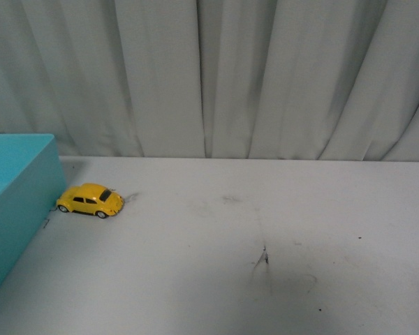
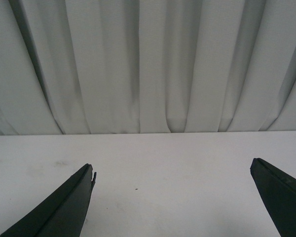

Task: Wind up and store yellow beetle toy

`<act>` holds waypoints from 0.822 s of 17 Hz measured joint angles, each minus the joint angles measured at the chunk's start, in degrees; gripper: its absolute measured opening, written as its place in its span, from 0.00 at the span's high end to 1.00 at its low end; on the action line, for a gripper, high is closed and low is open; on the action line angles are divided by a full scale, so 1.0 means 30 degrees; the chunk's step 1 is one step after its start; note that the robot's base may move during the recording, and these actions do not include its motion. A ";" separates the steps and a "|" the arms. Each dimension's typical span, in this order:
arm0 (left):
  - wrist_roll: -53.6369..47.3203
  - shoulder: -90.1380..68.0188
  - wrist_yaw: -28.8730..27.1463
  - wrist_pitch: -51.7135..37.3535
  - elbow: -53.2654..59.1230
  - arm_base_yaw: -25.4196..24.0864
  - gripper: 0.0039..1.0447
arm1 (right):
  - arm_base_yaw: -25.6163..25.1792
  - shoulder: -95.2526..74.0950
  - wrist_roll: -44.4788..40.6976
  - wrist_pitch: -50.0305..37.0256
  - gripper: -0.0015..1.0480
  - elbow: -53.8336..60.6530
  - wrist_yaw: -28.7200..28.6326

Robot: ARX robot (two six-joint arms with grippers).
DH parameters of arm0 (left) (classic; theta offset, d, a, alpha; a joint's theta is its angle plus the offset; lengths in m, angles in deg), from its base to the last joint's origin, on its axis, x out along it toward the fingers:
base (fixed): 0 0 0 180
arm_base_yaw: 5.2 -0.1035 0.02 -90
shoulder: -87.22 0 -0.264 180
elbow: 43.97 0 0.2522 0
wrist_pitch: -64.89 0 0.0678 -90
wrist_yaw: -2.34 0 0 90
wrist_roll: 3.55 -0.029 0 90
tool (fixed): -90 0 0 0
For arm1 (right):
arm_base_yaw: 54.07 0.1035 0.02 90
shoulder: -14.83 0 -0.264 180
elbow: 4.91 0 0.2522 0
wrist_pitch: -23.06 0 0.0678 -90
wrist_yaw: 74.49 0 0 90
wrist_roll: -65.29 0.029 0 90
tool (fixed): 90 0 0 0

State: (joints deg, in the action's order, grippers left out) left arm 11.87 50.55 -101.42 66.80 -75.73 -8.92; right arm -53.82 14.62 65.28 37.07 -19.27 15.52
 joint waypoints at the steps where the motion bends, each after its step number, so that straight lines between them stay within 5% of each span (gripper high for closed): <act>1: -0.0168 -0.2681 0.0896 -0.2018 -0.1217 -0.0131 0.06 | 0.0000 0.0007 -0.0007 -0.0022 0.06 0.0000 0.0007; 4: -0.1530 -1.0397 0.2827 -0.5377 -0.5085 0.0080 0.06 | 0.0000 0.0007 -0.0007 -0.0007 0.06 0.0000 0.0007; 7: -0.4102 -1.7216 0.5384 -0.4991 -1.0812 0.1056 0.06 | 0.0000 0.0007 -0.0007 -0.0007 0.06 0.0000 0.0007; 14: -1.3085 -2.4844 1.1555 0.2506 -1.8017 0.2871 0.06 | 0.0000 0.0007 -0.0007 -0.0007 0.06 0.0000 0.0007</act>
State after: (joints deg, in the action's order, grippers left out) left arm -27.38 -23.98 -66.75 74.32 -129.78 -0.31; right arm -53.82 14.65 65.26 37.05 -19.27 15.55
